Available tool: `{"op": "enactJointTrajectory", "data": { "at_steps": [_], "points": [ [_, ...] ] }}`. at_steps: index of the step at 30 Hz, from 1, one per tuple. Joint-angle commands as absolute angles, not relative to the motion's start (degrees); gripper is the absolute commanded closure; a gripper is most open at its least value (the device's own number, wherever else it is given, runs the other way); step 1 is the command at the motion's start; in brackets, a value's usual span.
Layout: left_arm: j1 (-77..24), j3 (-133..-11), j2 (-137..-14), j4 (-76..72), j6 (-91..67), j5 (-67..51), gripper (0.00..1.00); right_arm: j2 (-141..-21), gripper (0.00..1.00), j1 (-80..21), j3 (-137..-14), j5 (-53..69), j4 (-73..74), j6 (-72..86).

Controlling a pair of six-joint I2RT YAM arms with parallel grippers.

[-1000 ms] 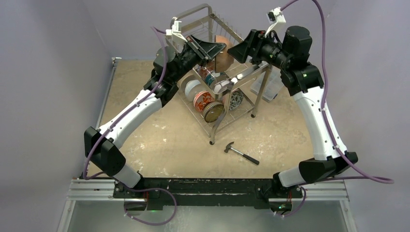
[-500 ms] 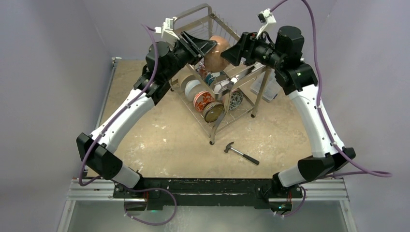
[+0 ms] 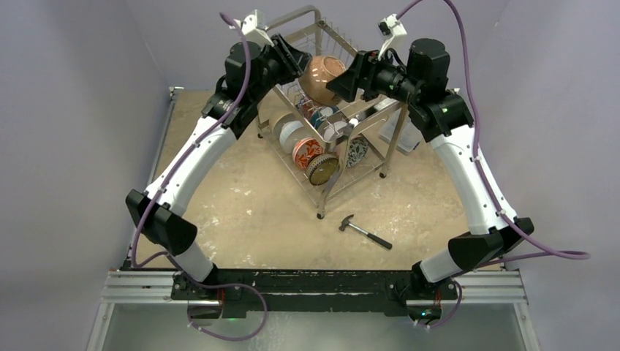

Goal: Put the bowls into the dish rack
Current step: Turn the bowl upside down on the dish rack.

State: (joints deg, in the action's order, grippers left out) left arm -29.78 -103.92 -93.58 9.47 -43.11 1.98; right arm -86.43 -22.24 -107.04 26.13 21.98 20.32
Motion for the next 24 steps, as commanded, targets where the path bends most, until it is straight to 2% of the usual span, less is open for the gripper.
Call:
{"op": "enactJointTrajectory", "data": {
  "at_steps": [1, 8, 14, 20, 24],
  "points": [
    [-29.97, -108.15, -98.29, 16.72, -36.13, -0.9, 0.69, -86.26, 0.25, -22.79, -109.12, 24.42, 22.43, 18.98],
    [-29.97, -114.58, -103.72, 18.67, -34.72, -5.27, 0.69, -86.29, 0.25, -22.76, -109.84, 22.74, 23.31, 17.9],
    [-29.97, -115.11, -103.15, 17.52, -32.89, -6.18, 0.56, -86.14, 0.25, -22.76, -109.96, 21.77, 23.6, 17.28],
    [-30.01, -113.84, -101.86, 11.69, -33.92, -15.17, 0.54, -84.84, 0.24, -22.76, -108.71, 20.9, 21.75, 17.43],
    [-30.06, -110.89, -97.56, 8.14, -32.43, -11.79, 0.42, -82.66, 0.2, -22.76, -105.77, 22.2, 19.02, 18.48]
  ]
}}
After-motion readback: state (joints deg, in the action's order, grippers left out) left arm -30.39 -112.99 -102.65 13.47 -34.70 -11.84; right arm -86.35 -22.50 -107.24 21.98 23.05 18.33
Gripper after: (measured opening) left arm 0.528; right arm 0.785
